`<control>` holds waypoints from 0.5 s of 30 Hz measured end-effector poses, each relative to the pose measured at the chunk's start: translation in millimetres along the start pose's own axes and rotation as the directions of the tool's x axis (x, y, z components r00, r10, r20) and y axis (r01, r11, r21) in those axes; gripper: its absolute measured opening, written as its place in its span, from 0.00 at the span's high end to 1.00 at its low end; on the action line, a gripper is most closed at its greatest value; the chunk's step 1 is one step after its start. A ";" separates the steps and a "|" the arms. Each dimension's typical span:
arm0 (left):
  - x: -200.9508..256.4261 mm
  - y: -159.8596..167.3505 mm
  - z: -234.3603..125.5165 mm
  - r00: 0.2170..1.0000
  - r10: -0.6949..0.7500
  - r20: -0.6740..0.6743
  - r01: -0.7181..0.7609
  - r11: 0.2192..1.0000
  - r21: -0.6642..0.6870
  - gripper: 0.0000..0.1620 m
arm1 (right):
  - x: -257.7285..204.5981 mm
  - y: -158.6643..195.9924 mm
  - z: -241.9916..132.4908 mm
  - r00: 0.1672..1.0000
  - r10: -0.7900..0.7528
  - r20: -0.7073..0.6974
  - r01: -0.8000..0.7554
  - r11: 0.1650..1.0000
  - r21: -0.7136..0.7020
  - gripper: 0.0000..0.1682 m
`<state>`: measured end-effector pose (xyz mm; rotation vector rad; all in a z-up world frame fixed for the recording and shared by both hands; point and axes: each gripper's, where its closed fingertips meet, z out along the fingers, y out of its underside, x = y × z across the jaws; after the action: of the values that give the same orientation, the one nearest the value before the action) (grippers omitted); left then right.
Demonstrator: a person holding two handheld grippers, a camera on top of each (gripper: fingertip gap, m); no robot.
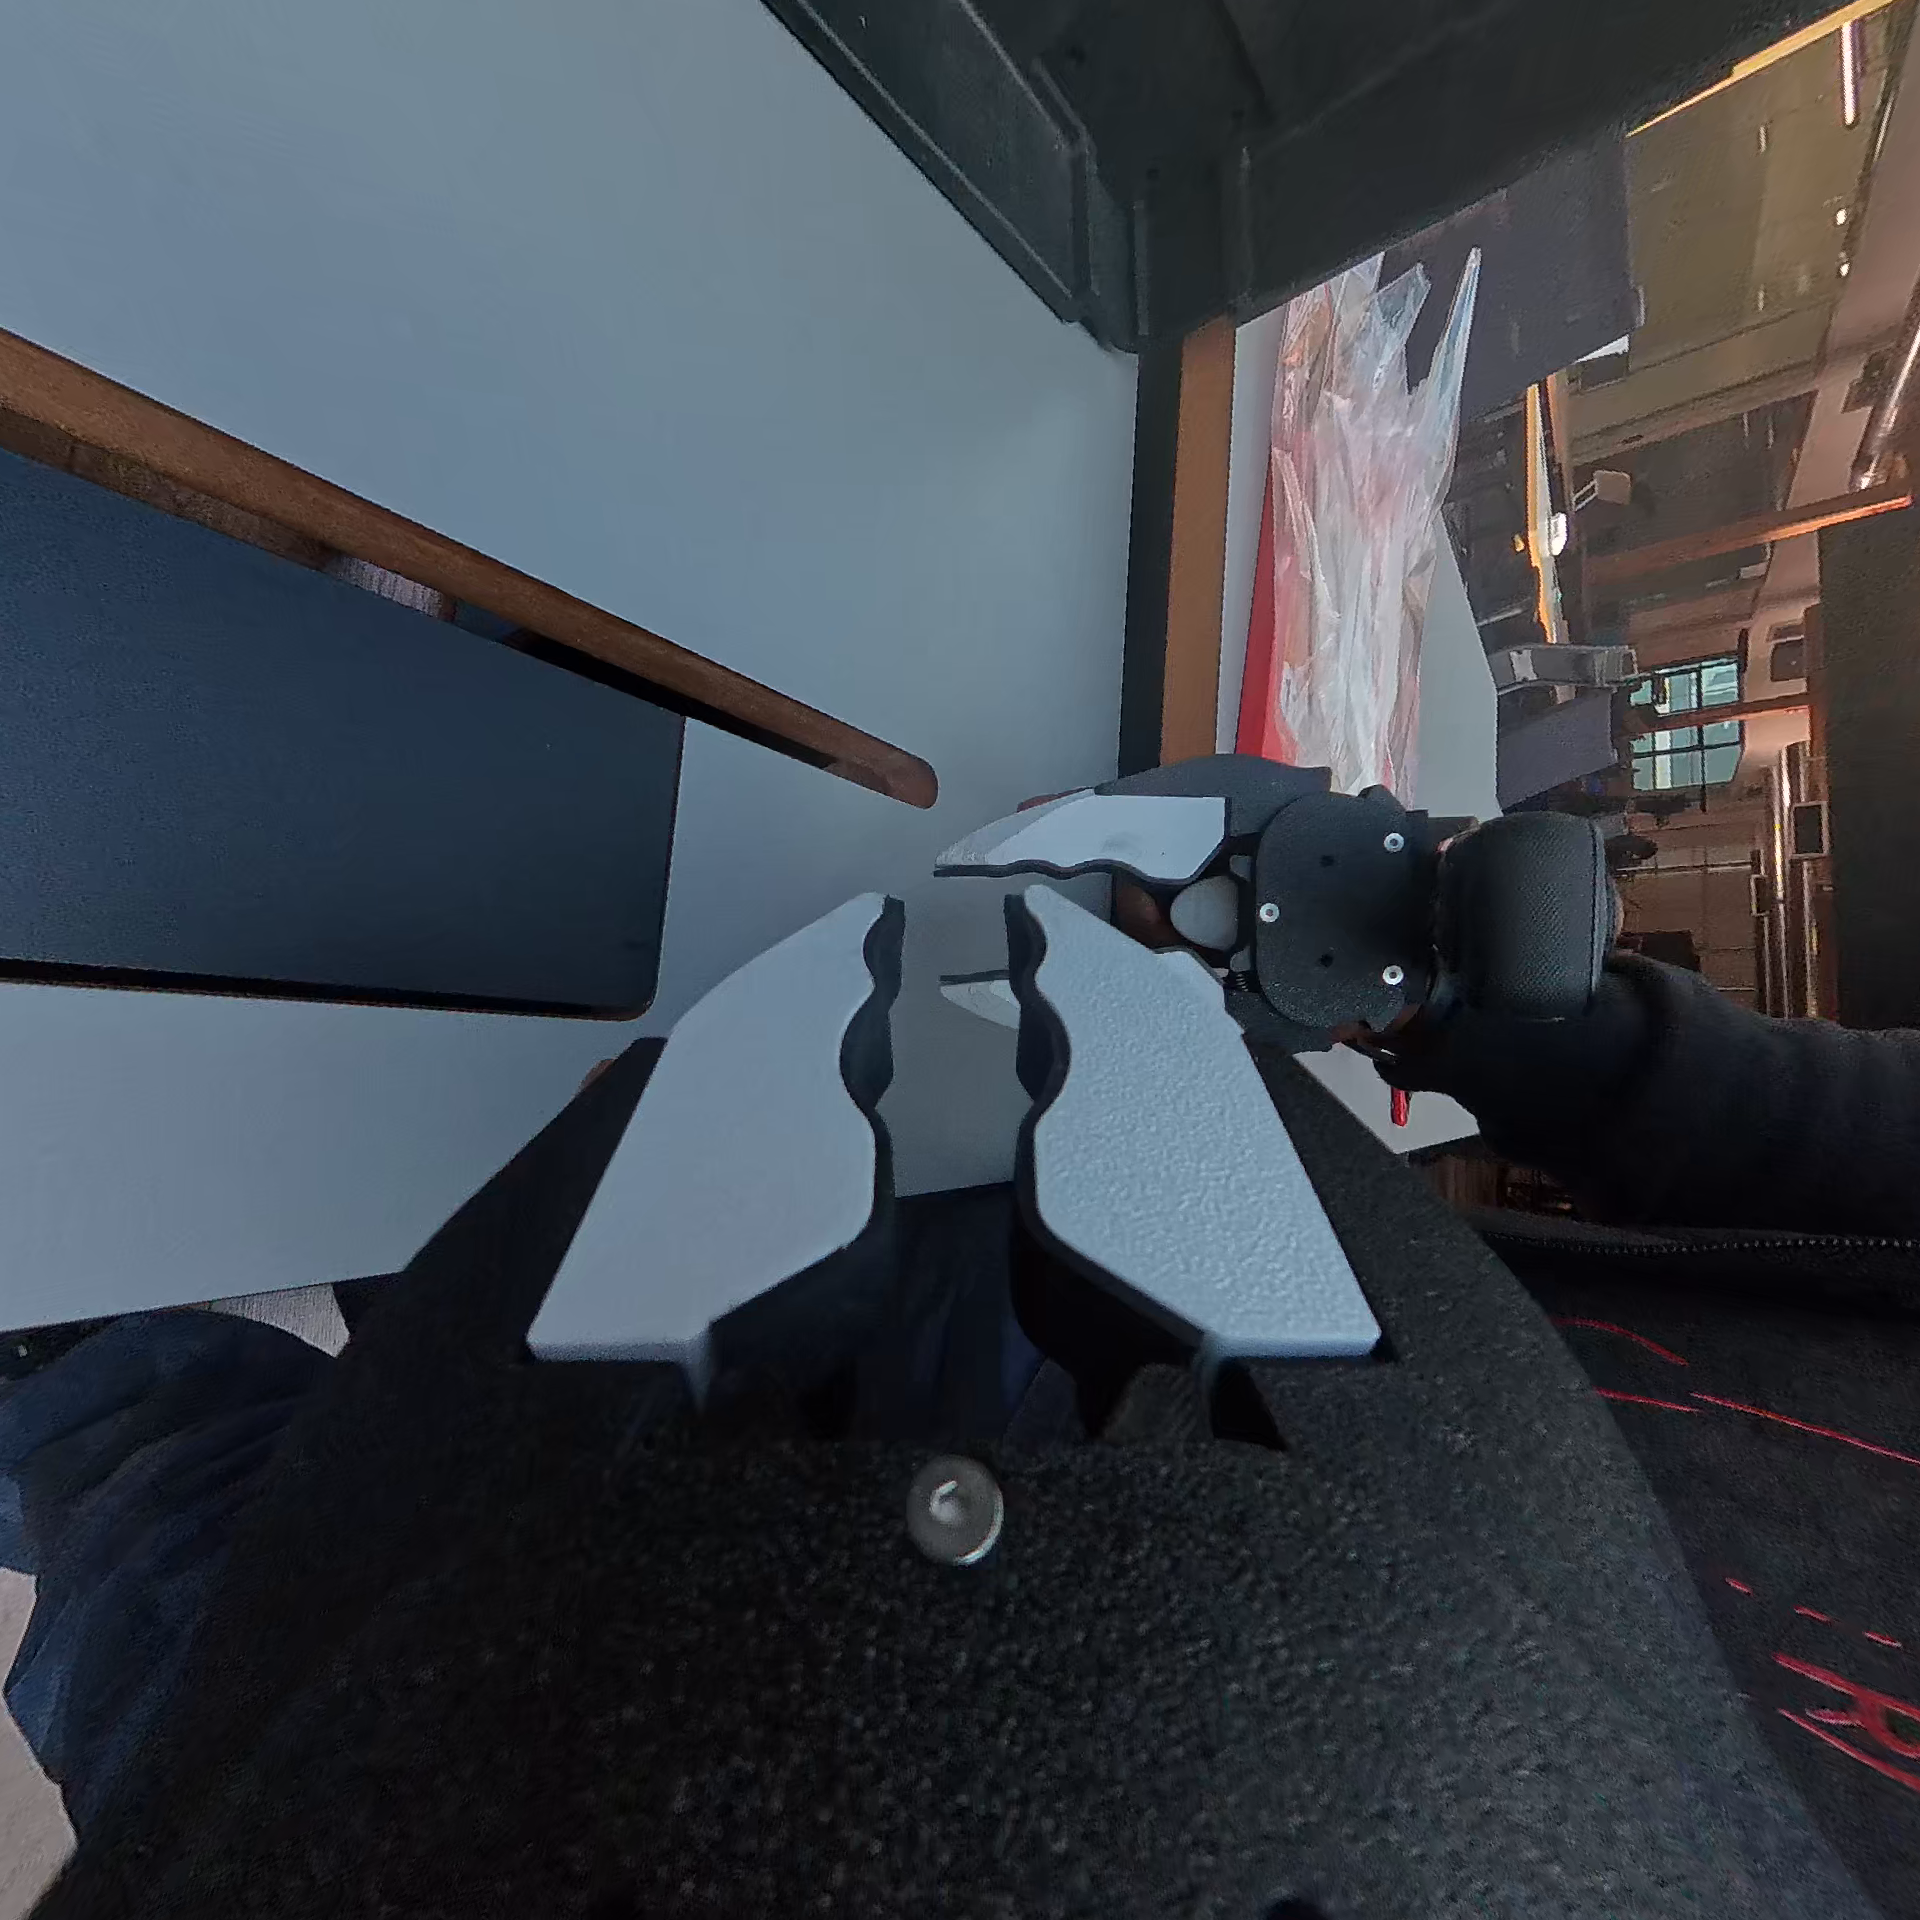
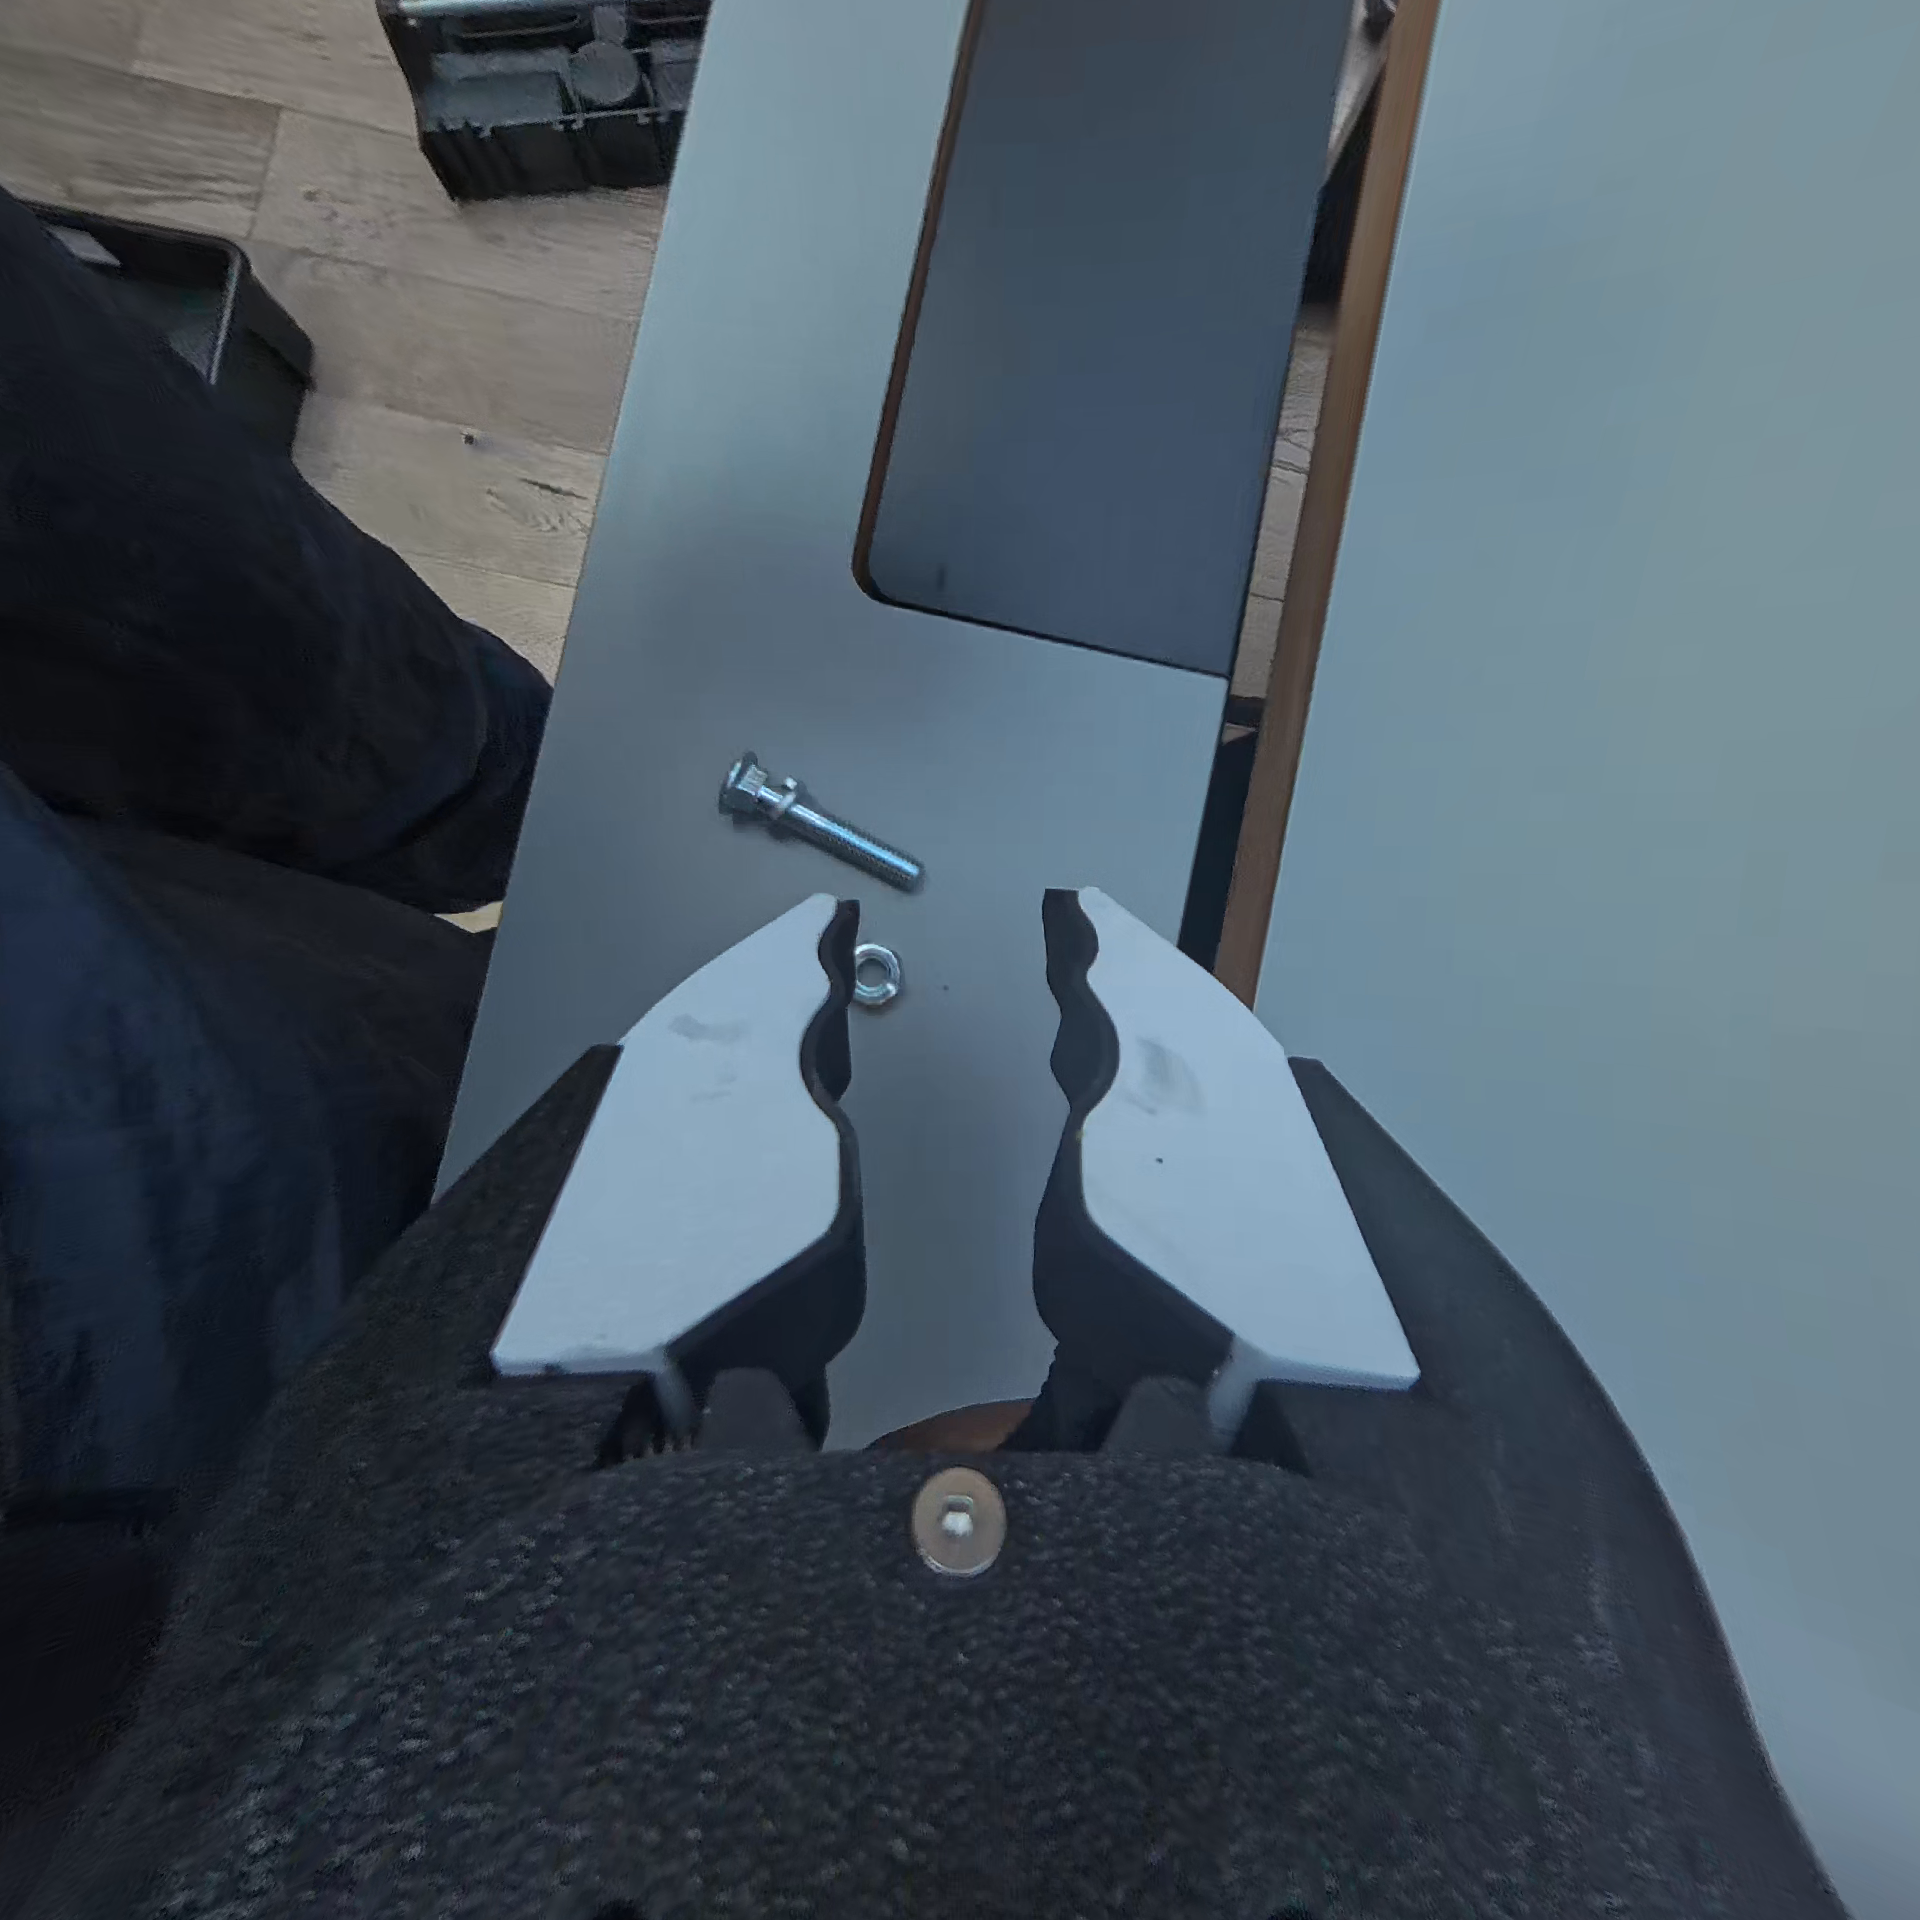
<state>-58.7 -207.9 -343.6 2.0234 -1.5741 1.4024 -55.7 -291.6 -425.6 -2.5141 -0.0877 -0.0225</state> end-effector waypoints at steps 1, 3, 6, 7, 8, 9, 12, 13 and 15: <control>-1.6 1.5 -2.4 1.000 -0.006 0.004 0.006 1.000 0.003 0.88 | -3.7 -3.3 5.1 0.999 -0.048 0.006 0.048 0.999 -0.004 0.78; -5.3 4.3 -7.8 1.000 -0.020 0.013 0.020 1.000 0.009 0.88 | -10.7 -7.7 15.0 0.988 -0.157 0.018 0.157 0.987 -0.018 0.76; -10.9 7.8 -16.0 0.999 -0.037 0.025 0.036 0.999 0.020 0.88 | -21.9 -10.6 25.9 0.946 -0.320 0.052 0.322 0.947 -0.022 0.72; -12.7 8.7 -18.5 0.999 -0.042 0.029 0.042 0.999 0.024 0.88 | -24.4 -10.1 28.7 0.928 -0.366 0.062 0.369 0.929 -0.026 0.72; -14.2 9.6 -20.8 0.998 -0.048 0.031 0.047 0.998 0.028 0.88 | -26.4 -9.1 31.3 0.912 -0.404 0.075 0.407 0.913 -0.031 0.71; -15.7 10.5 -22.7 0.998 -0.054 0.033 0.053 0.998 0.031 0.88 | -27.9 -7.7 33.5 0.896 -0.436 0.089 0.440 0.897 -0.037 0.71; -19.5 13.0 -27.5 0.997 -0.067 0.036 0.066 0.997 0.040 0.88 | -29.0 -1.4 40.3 0.864 -0.484 0.143 0.496 0.866 -0.066 0.72; -20.5 13.8 -28.6 0.997 -0.072 0.036 0.071 0.997 0.041 0.88 | -29.3 0.9 42.6 0.857 -0.487 0.167 0.504 0.860 -0.077 0.73; -21.7 15.2 -30.4 0.996 -0.080 0.034 0.079 0.996 0.045 0.88 | -28.8 5.3 46.8 0.849 -0.483 0.213 0.511 0.854 -0.101 0.74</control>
<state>-87.3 -180.1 -350.0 2.1227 -1.4719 1.3907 -84.3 -270.1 -467.7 -2.5694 -0.8459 -0.0134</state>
